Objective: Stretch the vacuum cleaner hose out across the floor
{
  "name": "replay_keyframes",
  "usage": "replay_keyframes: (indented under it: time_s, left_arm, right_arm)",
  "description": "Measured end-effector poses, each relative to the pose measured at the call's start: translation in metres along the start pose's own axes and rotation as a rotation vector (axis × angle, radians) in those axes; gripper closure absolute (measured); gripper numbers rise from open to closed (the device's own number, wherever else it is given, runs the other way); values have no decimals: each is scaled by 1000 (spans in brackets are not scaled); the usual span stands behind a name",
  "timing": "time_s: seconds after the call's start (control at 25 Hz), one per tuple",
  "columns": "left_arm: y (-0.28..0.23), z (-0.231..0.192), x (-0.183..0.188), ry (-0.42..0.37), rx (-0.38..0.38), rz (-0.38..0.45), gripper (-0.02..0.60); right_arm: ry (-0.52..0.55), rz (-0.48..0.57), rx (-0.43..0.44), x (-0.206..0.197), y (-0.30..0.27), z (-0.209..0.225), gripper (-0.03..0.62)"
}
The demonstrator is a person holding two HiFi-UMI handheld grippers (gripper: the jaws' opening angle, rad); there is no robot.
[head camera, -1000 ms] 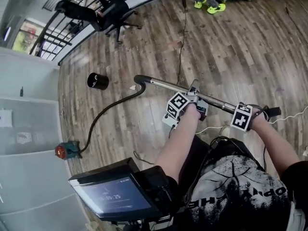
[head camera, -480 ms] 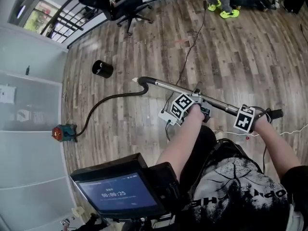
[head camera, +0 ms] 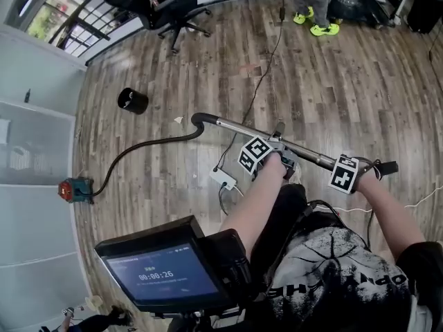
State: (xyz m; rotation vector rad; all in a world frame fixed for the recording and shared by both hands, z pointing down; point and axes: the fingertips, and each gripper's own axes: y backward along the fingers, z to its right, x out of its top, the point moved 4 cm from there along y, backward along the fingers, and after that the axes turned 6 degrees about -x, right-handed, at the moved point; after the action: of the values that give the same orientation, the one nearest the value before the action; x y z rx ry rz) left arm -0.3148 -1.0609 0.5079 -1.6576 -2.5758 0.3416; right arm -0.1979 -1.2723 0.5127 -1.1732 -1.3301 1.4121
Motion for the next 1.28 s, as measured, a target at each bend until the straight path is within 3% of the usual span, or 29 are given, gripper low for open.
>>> replay_keyframes:
  time_s: [0.52, 0.8, 0.96, 1.28]
  left_arm:
    - [-91, 39, 36, 19, -35, 131, 508]
    - [-104, 40, 27, 27, 11, 296, 508]
    - [-101, 41, 3, 52, 39, 420, 508]
    - [-92, 38, -98, 101, 75, 603, 509]
  right_arm:
    - [137, 4, -54, 5, 16, 134, 517]
    - [293, 38, -23, -11, 8, 184, 517]
    - [415, 49, 9, -32, 9, 206, 517]
    - [607, 53, 51, -119, 7, 218, 517]
